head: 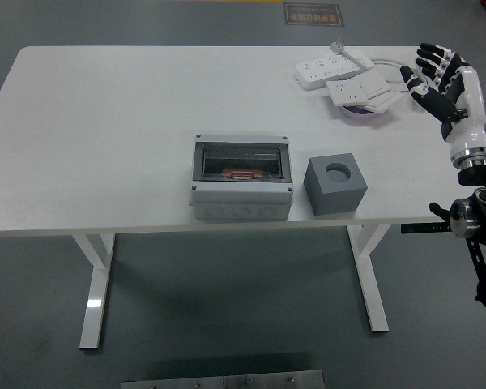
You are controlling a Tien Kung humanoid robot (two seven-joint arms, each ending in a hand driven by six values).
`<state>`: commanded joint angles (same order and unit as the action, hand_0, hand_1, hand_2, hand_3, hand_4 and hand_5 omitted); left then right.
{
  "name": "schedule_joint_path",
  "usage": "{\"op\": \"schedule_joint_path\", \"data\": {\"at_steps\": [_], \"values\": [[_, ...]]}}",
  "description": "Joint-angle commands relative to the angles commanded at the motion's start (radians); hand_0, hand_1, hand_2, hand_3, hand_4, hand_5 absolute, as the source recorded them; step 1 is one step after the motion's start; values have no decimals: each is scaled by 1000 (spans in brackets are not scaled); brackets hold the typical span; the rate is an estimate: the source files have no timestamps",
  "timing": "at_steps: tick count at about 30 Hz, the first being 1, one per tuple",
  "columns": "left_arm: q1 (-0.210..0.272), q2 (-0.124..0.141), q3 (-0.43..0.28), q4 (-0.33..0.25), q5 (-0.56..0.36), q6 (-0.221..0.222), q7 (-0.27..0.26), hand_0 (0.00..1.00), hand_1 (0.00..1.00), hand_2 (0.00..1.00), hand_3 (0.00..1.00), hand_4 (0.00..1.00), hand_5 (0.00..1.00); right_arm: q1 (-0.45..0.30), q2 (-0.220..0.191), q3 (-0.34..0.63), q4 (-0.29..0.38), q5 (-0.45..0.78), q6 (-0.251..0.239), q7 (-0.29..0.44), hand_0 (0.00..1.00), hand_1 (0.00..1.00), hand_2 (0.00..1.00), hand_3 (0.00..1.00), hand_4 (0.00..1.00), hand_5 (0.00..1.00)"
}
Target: Fetch the battery,place it into the box,close the lid of the box
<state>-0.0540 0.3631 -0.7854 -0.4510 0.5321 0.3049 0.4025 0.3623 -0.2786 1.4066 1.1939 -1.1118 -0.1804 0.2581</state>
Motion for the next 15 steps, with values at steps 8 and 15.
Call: {"op": "schedule_joint_path", "data": {"at_steps": [8,15], "values": [[-3,1,3,1,-7,0,-1,670,722,670,677,784,518,-4,8,0,-1,0,3,-8,860,792,761,717,840,219],[-6,3,2,1,-6,0,1,669,720,671,676,782,514,-7,13,3,-3,0,6,-13,843,804,800,830,834,231]]}}
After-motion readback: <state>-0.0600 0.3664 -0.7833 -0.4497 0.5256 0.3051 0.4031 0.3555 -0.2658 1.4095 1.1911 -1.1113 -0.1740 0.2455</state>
